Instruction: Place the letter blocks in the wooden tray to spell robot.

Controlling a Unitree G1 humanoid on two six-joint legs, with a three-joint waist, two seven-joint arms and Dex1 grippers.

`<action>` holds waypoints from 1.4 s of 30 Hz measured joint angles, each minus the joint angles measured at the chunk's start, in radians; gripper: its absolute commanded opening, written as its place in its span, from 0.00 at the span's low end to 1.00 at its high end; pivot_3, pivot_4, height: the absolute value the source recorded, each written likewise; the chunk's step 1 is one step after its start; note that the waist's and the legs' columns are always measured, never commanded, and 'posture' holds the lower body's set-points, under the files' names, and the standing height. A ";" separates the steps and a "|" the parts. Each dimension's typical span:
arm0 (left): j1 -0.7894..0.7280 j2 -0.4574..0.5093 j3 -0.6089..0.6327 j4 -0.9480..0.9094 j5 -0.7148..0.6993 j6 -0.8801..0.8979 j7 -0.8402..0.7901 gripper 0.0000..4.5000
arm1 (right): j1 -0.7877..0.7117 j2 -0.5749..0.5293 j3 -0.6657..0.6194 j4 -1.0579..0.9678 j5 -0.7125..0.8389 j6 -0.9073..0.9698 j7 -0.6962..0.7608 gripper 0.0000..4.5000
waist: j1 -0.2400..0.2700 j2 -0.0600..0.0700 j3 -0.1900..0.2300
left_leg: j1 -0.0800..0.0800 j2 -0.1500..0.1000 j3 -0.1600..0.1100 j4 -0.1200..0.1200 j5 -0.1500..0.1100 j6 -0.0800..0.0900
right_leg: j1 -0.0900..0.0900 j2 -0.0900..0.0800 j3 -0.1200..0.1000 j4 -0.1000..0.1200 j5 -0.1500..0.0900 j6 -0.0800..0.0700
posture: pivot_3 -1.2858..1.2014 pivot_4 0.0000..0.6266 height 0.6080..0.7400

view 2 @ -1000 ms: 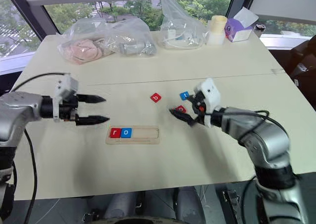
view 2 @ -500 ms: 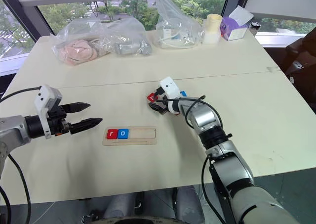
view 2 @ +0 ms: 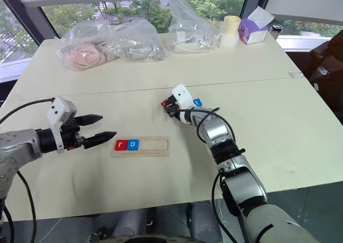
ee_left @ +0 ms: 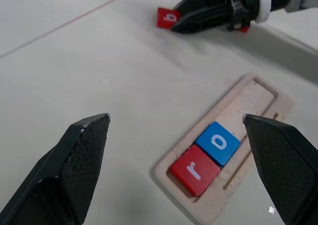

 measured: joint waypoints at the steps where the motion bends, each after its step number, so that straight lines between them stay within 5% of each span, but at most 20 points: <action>1: 0.000 0.000 -0.017 -0.004 0.006 -0.011 0.001 1.00 | 0.042 -0.039 -0.033 -0.110 0.013 0.063 -0.007 0.26 | 0.007 0.001 0.000 | -0.001 0.000 0.001 0.000 0.000 0.000 | 0.000 -0.001 0.000 -0.001 0.000 0.000 | 0.52 0.24 1.00; 4: -0.008 -0.025 -0.059 -0.030 0.006 -0.028 0.010 1.00 | 0.160 -0.103 -0.201 -0.518 0.062 0.390 -0.084 0.26 | 0.017 0.000 0.000 | -0.001 0.001 0.002 -0.001 0.000 0.000 | -0.001 -0.001 0.001 -0.001 0.000 0.000 | 0.52 0.24 1.00; 9: -0.101 -0.085 -0.127 -0.022 0.001 -0.032 0.029 1.00 | 0.381 0.038 -0.367 -1.056 0.083 0.930 -0.218 0.26 | 0.011 0.000 -0.001 | 0.001 0.005 0.002 -0.001 0.000 0.000 | -0.002 0.005 0.000 -0.001 -0.001 -0.006 | 0.52 0.24 1.00; 16: -0.134 -0.088 -0.204 0.029 0.016 -0.058 0.002 1.00 | 0.540 0.218 -0.331 -1.188 0.061 1.074 -0.357 0.26 | -0.007 0.002 0.000 | 0.001 0.010 0.001 0.000 0.000 0.000 | -0.004 0.010 0.000 -0.001 -0.001 -0.009 | 0.52 0.24 1.00; 24: -0.170 -0.088 -0.233 0.082 0.037 -0.090 -0.011 1.00 | 0.528 0.217 -0.294 -1.177 0.067 1.074 -0.414 0.26 | -0.011 0.002 -0.001 | 0.001 0.010 0.002 -0.001 0.000 0.000 | -0.004 0.009 0.002 -0.003 -0.001 -0.008 | 0.52 0.24 1.00; 25: -0.170 -0.088 -0.237 0.082 0.040 -0.091 -0.012 1.00 | 0.527 0.218 -0.291 -1.176 0.069 1.074 -0.418 0.49 | -0.011 0.002 -0.001 | 0.000 0.010 0.002 -0.001 0.000 0.000 | -0.004 0.009 0.002 -0.003 -0.001 -0.008 | 0.52 0.24 1.00; 29: -0.150 -0.086 -0.238 0.078 0.045 -0.092 -0.012 1.00 | 0.531 0.223 -0.278 -1.175 0.087 1.074 -0.420 0.95 | -0.011 0.002 -0.001 | 0.001 0.010 0.001 -0.001 0.000 0.000 | -0.004 0.009 0.002 -0.003 -0.001 -0.008 | 0.52 0.24 1.00; 33: -0.134 -0.072 -0.236 0.077 0.045 -0.091 -0.020 1.00 | 0.532 0.201 -0.287 -1.182 0.116 1.074 -0.403 0.99 | -0.008 0.002 -0.001 | 0.001 0.011 0.000 -0.001 -0.001 -0.001 | -0.004 0.008 0.002 -0.003 -0.001 -0.008 | 0.52 0.24 1.00; 37: -0.121 0.029 -0.226 0.071 0.017 -0.088 -0.113 1.00 | 0.527 -0.122 -0.443 -1.147 0.272 1.014 -0.096 0.99 | -0.008 0.005 0.003 | -0.001 0.008 0.003 -0.001 -0.001 -0.001 | -0.004 0.002 0.002 -0.006 -0.001 -0.007 | 0.52 0.24 1.00; 40: -0.125 0.103 -0.224 0.083 0.012 -0.095 -0.200 1.00 | 0.627 -0.442 -0.502 -1.059 0.374 0.742 0.286 0.99 | -0.005 0.007 0.004 | -0.002 0.006 0.004 -0.005 -0.001 0.000 | -0.002 0.003 0.000 -0.014 -0.002 -0.006 | 0.52 0.24 1.00; 42: -0.139 0.129 -0.226 0.103 0.012 -0.099 -0.243 1.00 | 0.647 -0.528 -0.506 -0.954 0.407 0.545 0.498 0.99 | -0.008 0.005 0.004 | -0.002 0.007 0.005 -0.006 -0.001 0.001 | -0.001 0.006 -0.001 -0.016 -0.002 -0.005 | 0.52 0.24 1.00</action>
